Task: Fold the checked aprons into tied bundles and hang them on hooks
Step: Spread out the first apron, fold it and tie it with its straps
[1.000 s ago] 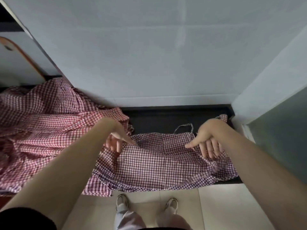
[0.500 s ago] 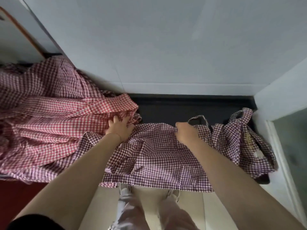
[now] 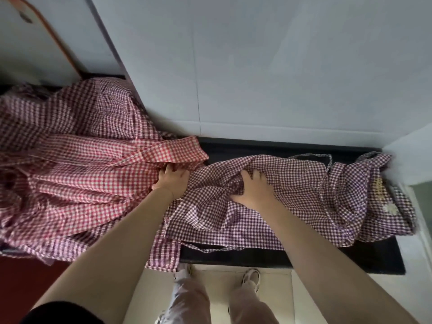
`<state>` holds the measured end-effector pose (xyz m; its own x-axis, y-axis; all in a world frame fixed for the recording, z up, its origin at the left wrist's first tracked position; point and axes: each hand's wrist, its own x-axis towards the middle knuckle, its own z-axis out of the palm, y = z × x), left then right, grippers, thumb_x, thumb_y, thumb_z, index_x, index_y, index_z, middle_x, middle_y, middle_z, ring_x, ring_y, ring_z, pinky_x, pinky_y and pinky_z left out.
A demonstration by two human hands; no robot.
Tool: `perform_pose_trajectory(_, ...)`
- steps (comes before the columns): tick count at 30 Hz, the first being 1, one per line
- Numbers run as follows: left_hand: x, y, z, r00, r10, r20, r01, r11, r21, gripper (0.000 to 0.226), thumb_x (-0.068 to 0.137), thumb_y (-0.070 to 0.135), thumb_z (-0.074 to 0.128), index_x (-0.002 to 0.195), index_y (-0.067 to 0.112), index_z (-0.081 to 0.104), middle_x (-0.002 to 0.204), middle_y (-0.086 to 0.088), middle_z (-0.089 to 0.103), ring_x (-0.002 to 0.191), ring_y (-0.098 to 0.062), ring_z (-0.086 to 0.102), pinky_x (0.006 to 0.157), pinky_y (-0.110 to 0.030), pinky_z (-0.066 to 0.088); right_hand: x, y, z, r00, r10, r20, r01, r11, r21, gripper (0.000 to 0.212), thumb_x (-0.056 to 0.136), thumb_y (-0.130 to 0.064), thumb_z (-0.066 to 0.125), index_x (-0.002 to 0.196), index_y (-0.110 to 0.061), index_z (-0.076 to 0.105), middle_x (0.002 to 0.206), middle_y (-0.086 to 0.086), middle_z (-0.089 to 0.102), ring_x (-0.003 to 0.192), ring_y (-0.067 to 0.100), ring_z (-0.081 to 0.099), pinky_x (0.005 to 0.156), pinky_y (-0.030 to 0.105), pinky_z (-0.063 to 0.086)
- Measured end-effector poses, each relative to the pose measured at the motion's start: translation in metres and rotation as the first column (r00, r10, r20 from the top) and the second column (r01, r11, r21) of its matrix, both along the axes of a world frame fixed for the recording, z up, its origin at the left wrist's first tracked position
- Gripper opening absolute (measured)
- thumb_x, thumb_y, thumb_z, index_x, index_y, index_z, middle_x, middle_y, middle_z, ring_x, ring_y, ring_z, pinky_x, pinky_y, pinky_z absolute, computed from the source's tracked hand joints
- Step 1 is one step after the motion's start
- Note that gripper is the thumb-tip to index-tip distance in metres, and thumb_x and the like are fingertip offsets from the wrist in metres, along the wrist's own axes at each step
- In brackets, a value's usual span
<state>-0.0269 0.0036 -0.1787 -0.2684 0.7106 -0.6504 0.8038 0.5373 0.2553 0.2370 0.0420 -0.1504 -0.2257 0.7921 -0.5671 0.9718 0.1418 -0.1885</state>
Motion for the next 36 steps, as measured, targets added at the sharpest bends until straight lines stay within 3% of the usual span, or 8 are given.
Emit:
perform_pose_trajectory(9,-0.057,-0.007,0.051,0.954,0.155,-0.257,-0.189,0.976,-0.112,0.058,0.1,0.053,0.029,0.148,0.023,0.042,0.158,-0.011,0.025,0.143,-0.037,0.02,0.112,-0.06,0.024,0.0,0.009,-0.009,0.99,-0.042,0.132,0.029,0.995,0.1,0.098,0.085,-0.058,0.068,0.158,-0.023,0.012,0.164,0.017,0.008,0.151,0.039,0.01,0.116,0.062,0.02)
perform_pose_trajectory(12,-0.033,0.006,0.07,0.91,-0.019,-0.415,0.022,1.0,0.004,0.055,0.097,0.048,0.042,0.139,0.015,0.053,0.149,-0.014,0.04,0.134,-0.035,0.034,0.107,-0.049,0.034,-0.013,0.002,-0.005,0.993,-0.002,0.122,-0.034,0.955,0.295,0.071,0.089,-0.046,0.068,0.145,-0.018,0.036,0.149,0.015,0.036,0.14,0.032,0.034,0.113,0.052,0.034)
perform_pose_trajectory(16,-0.004,0.006,0.064,0.97,-0.225,-0.087,0.24,0.937,0.252,0.058,0.088,0.033,0.061,0.143,0.027,0.046,0.147,-0.008,0.042,0.134,-0.029,0.039,0.11,-0.047,0.033,-0.025,-0.004,0.002,0.987,0.062,-0.149,-0.018,0.96,0.279,0.06,0.086,-0.054,0.067,0.13,-0.016,0.051,0.128,0.004,0.052,0.121,0.023,0.05,0.104,0.04,0.046)
perform_pose_trajectory(21,0.009,-0.013,0.051,0.975,-0.221,-0.027,0.223,0.961,0.164,0.036,0.094,0.024,0.053,0.128,0.028,0.061,0.125,-0.003,0.064,0.113,-0.024,0.058,0.101,-0.038,0.046,-0.011,-0.015,0.003,0.968,0.234,0.088,-0.247,0.948,0.202,0.049,0.091,-0.028,0.068,0.137,-0.022,0.054,0.14,0.004,0.045,0.127,0.024,0.045,0.106,0.041,0.045)
perform_pose_trajectory(26,0.014,-0.007,0.078,0.972,-0.226,0.065,0.227,0.974,-0.018,0.031,0.099,0.031,0.052,0.114,0.011,0.07,0.115,-0.007,0.068,0.104,-0.021,0.063,0.09,-0.031,0.049,-0.009,0.01,0.031,0.983,0.136,0.123,-0.116,0.982,-0.152,0.029,0.091,-0.013,0.066,0.12,-0.015,0.071,0.124,0.005,0.062,0.11,0.024,0.061,0.103,0.034,0.048)
perform_pose_trajectory(29,0.01,0.0,0.088,0.958,0.025,0.286,0.03,0.982,-0.186,0.023,0.097,0.024,0.056,0.106,0.006,0.067,0.098,-0.009,0.072,0.087,-0.023,0.073,0.076,-0.031,0.058,0.004,0.02,0.053,0.996,0.063,-0.069,-0.068,0.995,-0.075,0.021,0.09,-0.01,0.067,0.107,-0.016,0.078,0.108,0.0,0.072,0.097,0.015,0.065,0.096,0.027,0.049)
perform_pose_trajectory(33,-0.01,0.004,0.087,0.948,0.317,-0.016,-0.312,0.939,0.145,0.04,0.1,0.028,0.047,0.128,0.001,0.059,0.131,-0.02,0.061,0.118,-0.037,0.059,0.097,-0.042,0.049,0.023,0.031,0.074,0.932,-0.104,-0.347,0.16,0.978,0.135,0.018,0.094,-0.012,0.065,0.107,-0.014,0.077,0.113,0.003,0.07,0.096,0.013,0.059,0.092,0.023,0.039)
perform_pose_trajectory(36,-0.007,-0.004,0.088,0.898,0.439,0.001,-0.424,0.867,0.261,0.039,0.098,0.03,0.05,0.125,0.003,0.058,0.127,-0.018,0.06,0.115,-0.036,0.056,0.096,-0.043,0.046,0.028,0.034,0.081,0.882,-0.158,-0.445,0.251,0.955,0.158,0.021,0.097,-0.01,0.06,0.112,-0.012,0.074,0.117,0.002,0.069,0.1,0.011,0.056,0.089,0.019,0.034)
